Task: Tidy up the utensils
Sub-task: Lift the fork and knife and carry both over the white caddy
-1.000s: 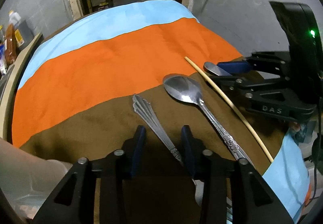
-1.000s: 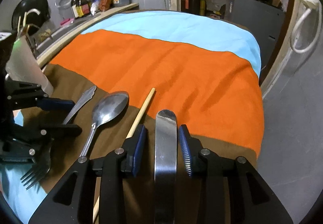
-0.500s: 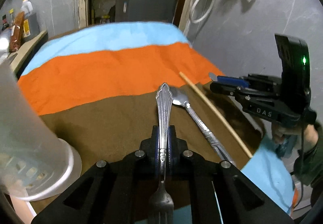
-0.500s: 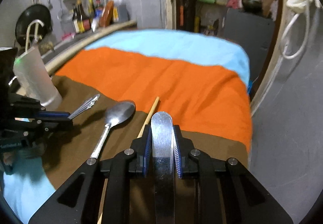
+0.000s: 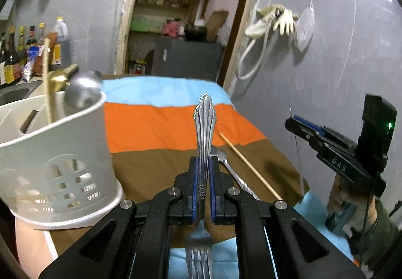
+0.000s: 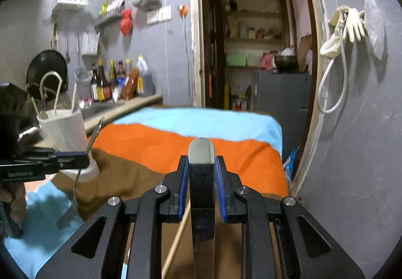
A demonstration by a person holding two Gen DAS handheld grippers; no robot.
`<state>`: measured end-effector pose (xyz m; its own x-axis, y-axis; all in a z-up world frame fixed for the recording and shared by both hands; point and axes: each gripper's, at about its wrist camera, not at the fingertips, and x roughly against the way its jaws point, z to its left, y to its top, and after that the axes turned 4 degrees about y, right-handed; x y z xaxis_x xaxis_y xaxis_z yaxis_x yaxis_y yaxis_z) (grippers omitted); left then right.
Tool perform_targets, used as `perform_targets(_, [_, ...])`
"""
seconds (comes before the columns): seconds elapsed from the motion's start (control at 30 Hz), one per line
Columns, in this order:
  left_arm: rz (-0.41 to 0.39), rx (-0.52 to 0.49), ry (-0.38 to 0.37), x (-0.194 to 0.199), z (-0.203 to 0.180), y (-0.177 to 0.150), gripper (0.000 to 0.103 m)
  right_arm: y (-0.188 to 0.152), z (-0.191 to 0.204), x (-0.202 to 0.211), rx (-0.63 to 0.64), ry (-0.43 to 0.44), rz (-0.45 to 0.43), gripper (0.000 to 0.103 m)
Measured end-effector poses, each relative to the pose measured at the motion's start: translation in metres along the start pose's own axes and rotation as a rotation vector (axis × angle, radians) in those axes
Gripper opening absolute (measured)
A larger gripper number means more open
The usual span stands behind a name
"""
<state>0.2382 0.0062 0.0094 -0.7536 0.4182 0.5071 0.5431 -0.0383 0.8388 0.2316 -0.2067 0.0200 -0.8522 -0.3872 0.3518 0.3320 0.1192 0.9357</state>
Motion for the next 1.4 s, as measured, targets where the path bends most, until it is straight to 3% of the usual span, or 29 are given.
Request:
perform_targets(0.27, [-0.122, 0.076, -0.001, 0.028, 0.01, 0.011, 0.005, 0.027, 0.009, 0.015, -0.046, 0.069, -0.123, 0.018])
perform_targets(0.5, [-0.223, 0.083, 0.01, 0.063, 0.014, 0.031, 0.005, 0.061, 0.027, 0.017, -0.047, 0.142, -0.189, 0.018])
perform_targets(0.77, [-0.295, 0.092, 0.057, 0.111, 0.031, 0.054, 0.005, 0.098, 0.073, 0.007, 0.005, 0.264, -0.275, 0.018])
perform_targets(1.07, [-0.386, 0.104, 0.183, 0.169, 0.063, 0.074, 0.005, 0.133, 0.122, -0.019, -0.025, 0.414, -0.371, 0.018])
perform_targets(1.2, [-0.425, 0.12, 0.271, 0.186, 0.083, 0.076, 0.005, 0.139, 0.139, -0.035, -0.046, 0.435, -0.411, 0.018])
perform_targets(1.4, [-0.462, 0.159, 0.342, 0.187, 0.122, 0.076, 0.005, 0.133, 0.15, -0.063, -0.092, 0.442, -0.42, 0.018])
